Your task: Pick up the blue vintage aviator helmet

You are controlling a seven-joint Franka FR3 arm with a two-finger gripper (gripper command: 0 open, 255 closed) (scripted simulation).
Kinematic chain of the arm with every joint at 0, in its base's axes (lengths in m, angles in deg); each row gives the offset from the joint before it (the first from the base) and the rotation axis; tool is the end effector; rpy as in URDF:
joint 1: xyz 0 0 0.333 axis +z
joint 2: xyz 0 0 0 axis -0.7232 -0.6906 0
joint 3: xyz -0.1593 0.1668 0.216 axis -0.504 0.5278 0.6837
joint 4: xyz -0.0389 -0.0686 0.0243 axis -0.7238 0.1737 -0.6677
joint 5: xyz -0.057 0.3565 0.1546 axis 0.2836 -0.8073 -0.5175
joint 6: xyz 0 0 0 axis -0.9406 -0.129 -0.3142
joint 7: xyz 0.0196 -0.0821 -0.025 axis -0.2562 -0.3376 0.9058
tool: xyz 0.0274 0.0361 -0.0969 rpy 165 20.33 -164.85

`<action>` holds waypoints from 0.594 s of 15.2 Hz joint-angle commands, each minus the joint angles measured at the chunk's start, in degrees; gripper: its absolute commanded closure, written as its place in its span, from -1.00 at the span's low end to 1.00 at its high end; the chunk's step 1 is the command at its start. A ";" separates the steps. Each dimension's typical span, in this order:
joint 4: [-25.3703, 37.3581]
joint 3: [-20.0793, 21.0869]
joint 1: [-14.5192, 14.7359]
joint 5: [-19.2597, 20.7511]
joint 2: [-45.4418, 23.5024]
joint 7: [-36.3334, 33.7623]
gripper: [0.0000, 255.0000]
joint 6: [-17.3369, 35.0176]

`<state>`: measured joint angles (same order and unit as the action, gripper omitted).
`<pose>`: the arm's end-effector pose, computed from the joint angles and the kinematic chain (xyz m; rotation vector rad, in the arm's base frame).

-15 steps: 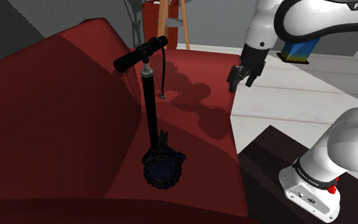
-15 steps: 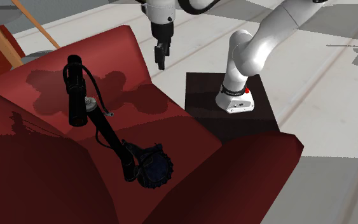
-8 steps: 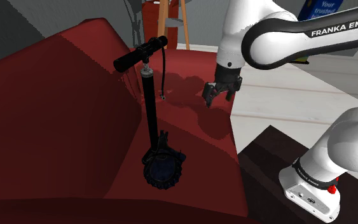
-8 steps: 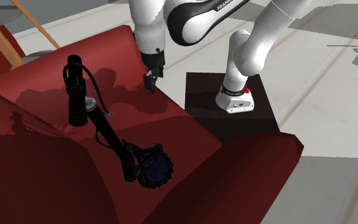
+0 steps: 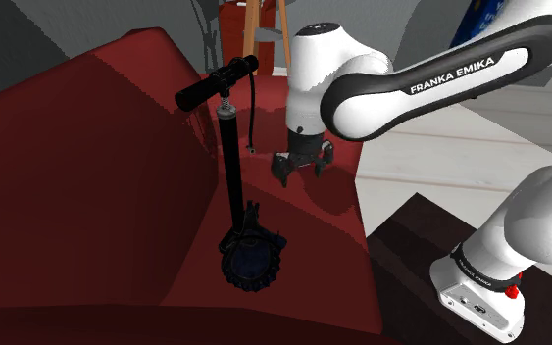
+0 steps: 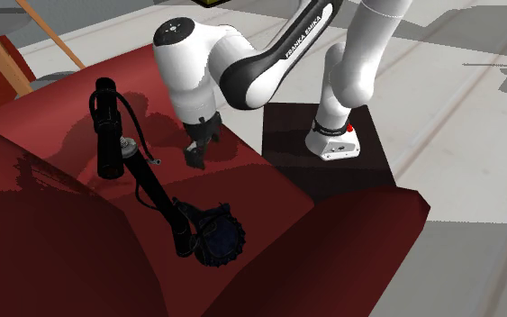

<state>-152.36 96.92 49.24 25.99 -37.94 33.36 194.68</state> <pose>0.4071 0.2792 0.4136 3.0665 -0.4885 -0.0100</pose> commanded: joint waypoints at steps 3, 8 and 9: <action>6.10 3.20 0.58 6.69 -10.56 -10.75 -1.00 1.86; 16.36 3.01 4.89 15.85 -24.39 -22.85 -1.00 1.14; 18.70 2.57 6.09 17.39 -27.08 -24.86 -1.00 0.70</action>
<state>-135.80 99.72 54.08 41.62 -62.23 11.09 195.67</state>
